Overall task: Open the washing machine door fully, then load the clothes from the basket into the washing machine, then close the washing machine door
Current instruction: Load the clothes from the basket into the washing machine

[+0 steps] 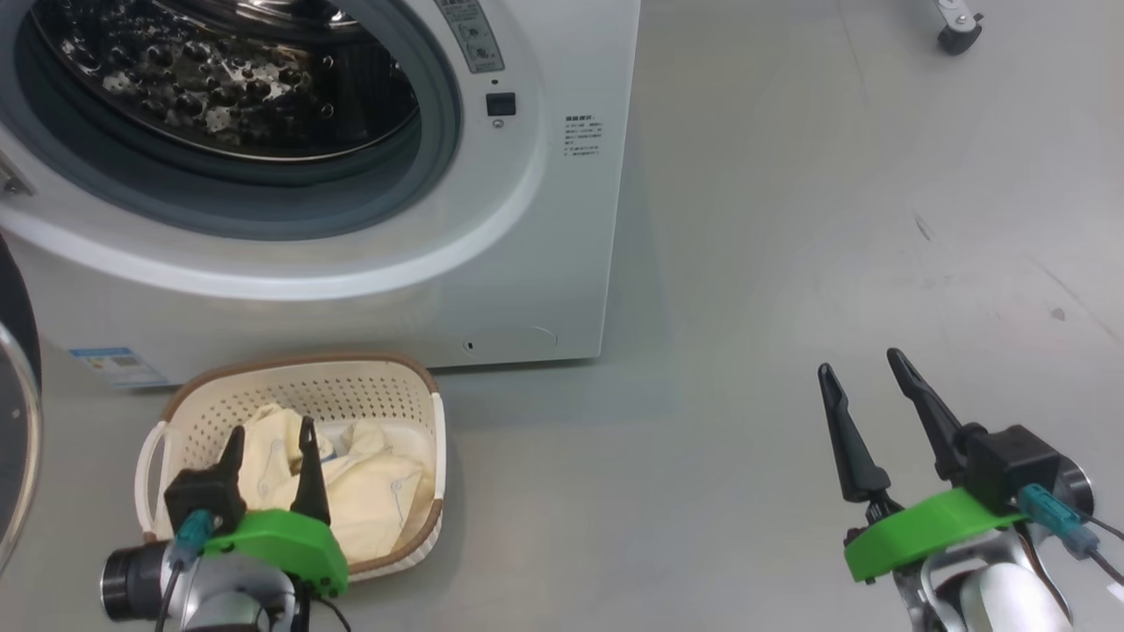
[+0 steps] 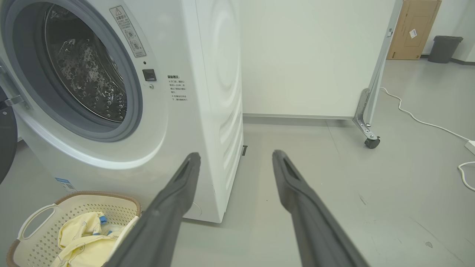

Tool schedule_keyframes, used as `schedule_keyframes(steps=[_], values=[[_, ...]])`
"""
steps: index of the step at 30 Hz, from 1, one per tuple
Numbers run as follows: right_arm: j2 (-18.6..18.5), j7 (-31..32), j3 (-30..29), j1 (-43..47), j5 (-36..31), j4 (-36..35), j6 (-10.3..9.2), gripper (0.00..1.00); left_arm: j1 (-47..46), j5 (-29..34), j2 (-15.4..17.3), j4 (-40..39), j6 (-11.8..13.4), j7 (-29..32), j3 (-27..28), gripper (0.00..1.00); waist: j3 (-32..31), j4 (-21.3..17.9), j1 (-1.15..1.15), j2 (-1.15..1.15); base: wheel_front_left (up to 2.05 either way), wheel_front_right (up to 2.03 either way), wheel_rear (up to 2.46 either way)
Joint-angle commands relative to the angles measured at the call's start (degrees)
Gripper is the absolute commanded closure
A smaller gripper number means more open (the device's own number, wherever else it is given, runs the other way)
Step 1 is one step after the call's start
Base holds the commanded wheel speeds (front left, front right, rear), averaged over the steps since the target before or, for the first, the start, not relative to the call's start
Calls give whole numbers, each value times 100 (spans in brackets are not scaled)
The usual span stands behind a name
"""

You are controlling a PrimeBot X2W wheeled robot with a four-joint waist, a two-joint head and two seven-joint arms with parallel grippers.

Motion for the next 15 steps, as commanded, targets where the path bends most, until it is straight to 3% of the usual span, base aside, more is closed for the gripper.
schedule_keyframes(steps=[1, 15], values=[[-50, -41, 144, -357, 28, -245, -1, 0, -403, -32, 152, 114, -48, 41, 136, 0, 155, -21, 0, 0, 0, 0, 0], [-50, -230, 470, -1013, 209, -305, -1, 0, -1827, -306, 260, 2742, -704, -21, 101, 0, 1267, -433, 0, 0, 0, 0, 0]])
